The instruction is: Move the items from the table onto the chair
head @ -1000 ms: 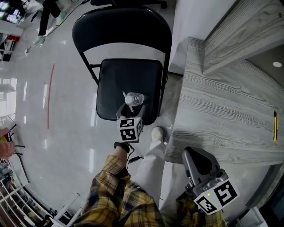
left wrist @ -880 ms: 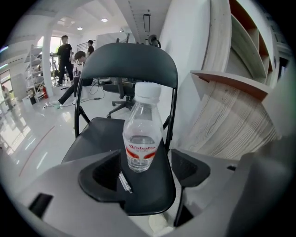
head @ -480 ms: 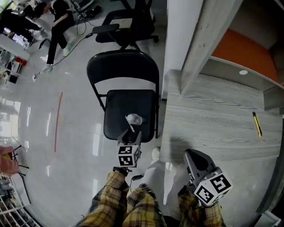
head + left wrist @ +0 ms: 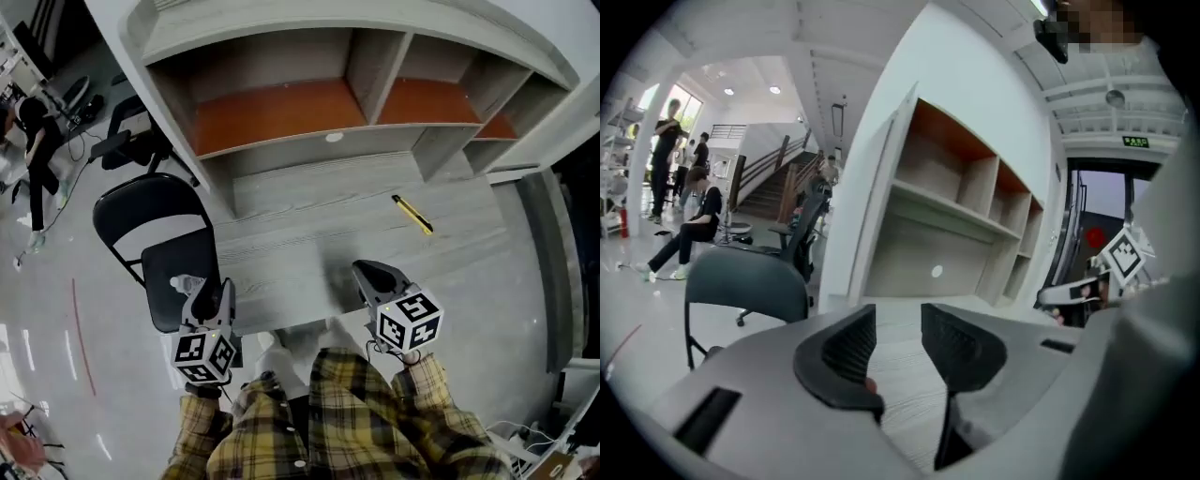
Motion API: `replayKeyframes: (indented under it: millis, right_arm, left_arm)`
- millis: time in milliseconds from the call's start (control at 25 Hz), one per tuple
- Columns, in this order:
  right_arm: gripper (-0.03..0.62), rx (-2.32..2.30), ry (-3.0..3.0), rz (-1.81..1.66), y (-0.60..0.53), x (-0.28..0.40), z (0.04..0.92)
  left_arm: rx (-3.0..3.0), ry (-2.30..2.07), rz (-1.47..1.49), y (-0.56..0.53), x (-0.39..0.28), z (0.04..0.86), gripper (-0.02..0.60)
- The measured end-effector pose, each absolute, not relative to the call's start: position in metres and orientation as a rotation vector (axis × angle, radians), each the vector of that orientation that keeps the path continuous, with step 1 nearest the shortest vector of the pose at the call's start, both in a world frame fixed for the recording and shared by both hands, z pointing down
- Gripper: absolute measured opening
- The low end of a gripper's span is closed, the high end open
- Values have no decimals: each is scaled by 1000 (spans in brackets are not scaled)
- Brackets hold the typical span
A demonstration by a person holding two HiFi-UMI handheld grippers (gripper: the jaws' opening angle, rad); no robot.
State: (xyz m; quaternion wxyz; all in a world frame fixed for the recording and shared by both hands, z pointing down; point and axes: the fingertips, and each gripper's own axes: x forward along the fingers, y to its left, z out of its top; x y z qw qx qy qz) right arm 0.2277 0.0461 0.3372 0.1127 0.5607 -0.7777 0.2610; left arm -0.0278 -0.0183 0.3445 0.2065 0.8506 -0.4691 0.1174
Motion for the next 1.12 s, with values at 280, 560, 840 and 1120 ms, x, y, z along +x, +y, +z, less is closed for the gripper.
replayKeyframes:
  millis: [280,560,840,1120]
  right_arm:
    - [21,1646,-2090,793,53,417,384]
    - [58,1441,-2022,687,38,495,450]
    - [152,1316,-1954,694,7,520,511]
    - [153,1263,-1900,675,-11,532,541]
  left_arm:
    - [2336,-1223,165,28,109,306,146]
    - [2301,-1274,318,72,154,318,11]
    - [2235,-1282,378,86,175,325,5]
    - [2197,-1314,410,87,178,334,5]
